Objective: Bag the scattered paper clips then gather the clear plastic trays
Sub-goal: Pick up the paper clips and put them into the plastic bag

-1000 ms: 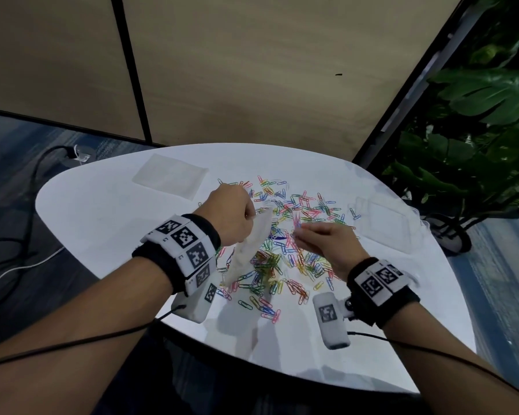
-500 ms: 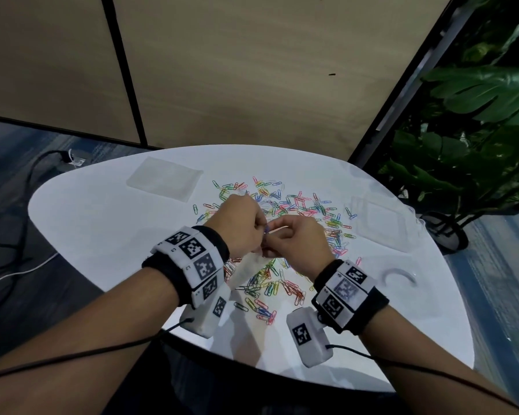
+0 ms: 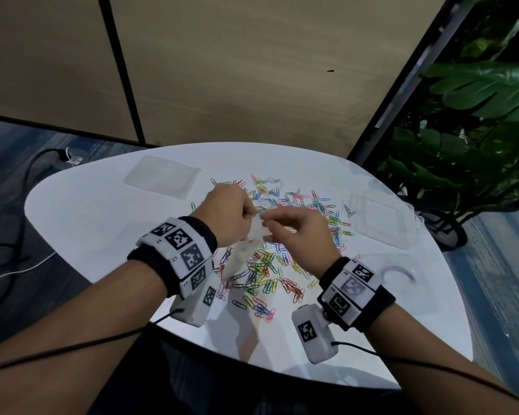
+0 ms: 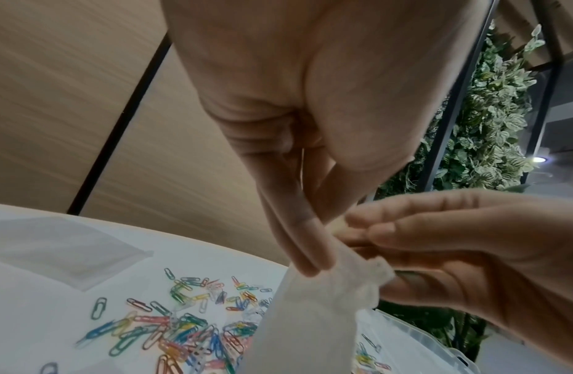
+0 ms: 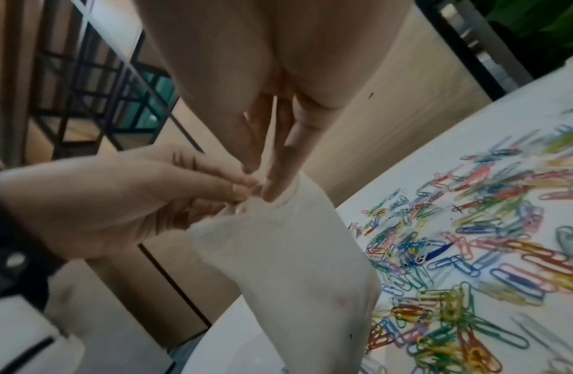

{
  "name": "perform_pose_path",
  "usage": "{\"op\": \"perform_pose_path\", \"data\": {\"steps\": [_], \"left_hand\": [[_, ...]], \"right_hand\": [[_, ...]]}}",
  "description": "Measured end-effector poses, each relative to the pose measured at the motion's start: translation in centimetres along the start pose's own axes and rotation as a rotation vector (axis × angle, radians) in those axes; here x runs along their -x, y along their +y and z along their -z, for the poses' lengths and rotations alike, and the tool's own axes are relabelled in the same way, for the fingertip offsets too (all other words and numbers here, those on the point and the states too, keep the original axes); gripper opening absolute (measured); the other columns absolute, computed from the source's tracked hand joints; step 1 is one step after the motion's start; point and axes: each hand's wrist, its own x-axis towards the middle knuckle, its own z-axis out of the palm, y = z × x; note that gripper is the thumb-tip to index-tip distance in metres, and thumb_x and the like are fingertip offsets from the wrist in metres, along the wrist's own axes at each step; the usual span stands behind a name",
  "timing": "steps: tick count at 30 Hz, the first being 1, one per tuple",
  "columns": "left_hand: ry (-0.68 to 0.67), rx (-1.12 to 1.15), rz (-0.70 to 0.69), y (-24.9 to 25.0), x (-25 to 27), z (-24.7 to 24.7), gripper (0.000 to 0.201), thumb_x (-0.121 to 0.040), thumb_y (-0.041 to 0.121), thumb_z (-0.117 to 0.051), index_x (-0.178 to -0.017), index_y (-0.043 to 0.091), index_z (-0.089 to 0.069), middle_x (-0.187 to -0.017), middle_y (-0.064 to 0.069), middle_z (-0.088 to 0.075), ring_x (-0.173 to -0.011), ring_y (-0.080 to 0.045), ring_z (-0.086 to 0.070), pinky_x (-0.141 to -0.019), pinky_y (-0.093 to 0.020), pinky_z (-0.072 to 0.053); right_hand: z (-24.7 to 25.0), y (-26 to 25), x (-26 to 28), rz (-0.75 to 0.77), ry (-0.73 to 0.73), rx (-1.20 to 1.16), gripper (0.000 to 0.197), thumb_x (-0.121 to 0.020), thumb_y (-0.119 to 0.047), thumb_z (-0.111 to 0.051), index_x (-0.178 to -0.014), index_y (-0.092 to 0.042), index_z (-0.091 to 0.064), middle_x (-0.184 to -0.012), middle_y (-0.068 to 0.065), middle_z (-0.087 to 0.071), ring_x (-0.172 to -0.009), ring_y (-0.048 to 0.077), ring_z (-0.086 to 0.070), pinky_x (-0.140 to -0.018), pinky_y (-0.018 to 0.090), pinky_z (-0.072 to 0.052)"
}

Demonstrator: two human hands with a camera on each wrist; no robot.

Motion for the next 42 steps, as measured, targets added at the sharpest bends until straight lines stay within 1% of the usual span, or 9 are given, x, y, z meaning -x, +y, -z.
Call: {"op": "perform_pose_path", "data": {"steps": [4,7,12,20,28,31,35,39,42], "left_hand": [[0.041,-0.026,0.028,-0.9,-0.1,1.5,0.024,-0.089,0.001,-0.056,-0.087,0.004,-0.079,-0.081,-0.006,-0.078,-0.064,-0.013,-0.072,-0.054,-0.018,-0.055],[0.069,-0.021,0.047,-1.8,-0.1,2.1,0.024,-0.090,0.001,-0.054,-0.088,0.001,-0.078,-0.083,-0.009,-0.079,-0.055,0.001,-0.069,-0.053,-0.012,-0.049],[0.063,-0.036,0.065,-2.6,0.4,2.6,0.025,-0.091,0.003,-0.054,-0.087,0.003,-0.079,-0.074,-0.007,-0.078,-0.050,0.005,-0.067,-0.046,-0.003,-0.042],[0.044,-0.072,0.074,-3.5,1.0,3.3,0.022,-0.091,0.006,-0.057,-0.088,0.007,-0.079,-0.079,-0.004,-0.075,-0.062,-0.016,-0.074,-0.073,-0.029,-0.061],[0.031,-0.034,0.062,-3.2,0.9,3.5,0.022,-0.091,0.004,-0.057,-0.091,0.003,-0.079,-0.082,-0.007,-0.075,-0.070,-0.020,-0.073,-0.075,-0.032,-0.062],[0.022,-0.023,0.070,-3.1,0.8,3.3,0.023,-0.091,0.003,-0.056,-0.091,0.003,-0.079,-0.086,-0.008,-0.076,-0.073,-0.021,-0.071,-0.078,-0.034,-0.062],[0.008,-0.011,0.084,-2.9,0.5,2.8,0.025,-0.090,0.002,-0.054,-0.088,0.004,-0.079,-0.085,-0.007,-0.072,-0.082,-0.023,-0.073,-0.072,-0.029,-0.059],[-0.005,0.006,0.044,-2.1,0.5,2.1,0.024,-0.087,-0.001,-0.055,-0.082,0.003,-0.078,-0.074,-0.010,-0.073,-0.067,-0.016,-0.074,-0.070,-0.031,-0.063],[-0.011,0.021,0.011,-1.3,0.9,1.6,0.027,-0.085,0.001,-0.055,-0.083,0.007,-0.080,-0.076,-0.008,-0.076,-0.067,-0.018,-0.074,-0.070,-0.032,-0.063]], "right_hand": [[2.0,2.0,-0.4,-0.165,-0.067,0.225,0.026,-0.083,-0.007,-0.073,-0.109,-0.012,-0.071,-0.103,0.005,-0.072,-0.087,0.023,-0.073,-0.072,0.038,-0.062],[1.9,5.9,0.0,-0.322,-0.394,0.871,0.065,-0.080,-0.033,-0.077,-0.138,-0.021,-0.049,-0.134,0.007,-0.054,-0.114,0.024,-0.059,-0.100,0.041,-0.050],[-1.8,9.7,0.4,-0.151,-0.532,1.080,0.082,-0.086,-0.032,-0.068,-0.152,-0.034,-0.019,-0.159,0.007,-0.018,-0.137,0.032,-0.037,-0.105,0.044,-0.044],[-4.3,10.7,-1.9,-0.017,-0.390,1.214,0.023,-0.089,0.001,-0.052,-0.099,-0.010,-0.069,-0.090,0.010,-0.064,-0.076,0.026,-0.061,-0.068,0.034,-0.054],[-1.0,8.9,-2.4,-0.355,-0.140,0.564,0.006,-0.081,-0.011,-0.075,-0.077,-0.009,-0.079,-0.075,0.008,-0.076,-0.070,0.021,-0.073,-0.075,0.028,-0.060],[0.2,5.7,-2.8,-0.522,-0.013,-0.133,0.012,-0.079,0.000,-0.075,-0.090,0.005,-0.073,-0.097,0.025,-0.073,-0.081,0.027,-0.073,-0.078,0.032,-0.061],[0.1,0.2,-2.4,-0.447,-0.105,-0.612,0.024,-0.086,-0.001,-0.065,-0.108,0.008,-0.066,-0.101,0.017,-0.073,-0.093,0.021,-0.072,-0.077,0.021,-0.058],[-1.5,-1.4,-1.4,-0.302,-0.168,-0.527,0.018,-0.085,0.003,-0.066,-0.102,0.007,-0.068,-0.096,0.019,-0.074,-0.090,0.026,-0.072,-0.082,0.029,-0.059],[-2.4,-0.5,-0.7,-0.105,-0.090,-0.001,0.017,-0.082,0.001,-0.071,-0.099,-0.004,-0.075,-0.089,0.013,-0.076,-0.080,0.023,-0.075,-0.081,0.041,-0.061]]}}
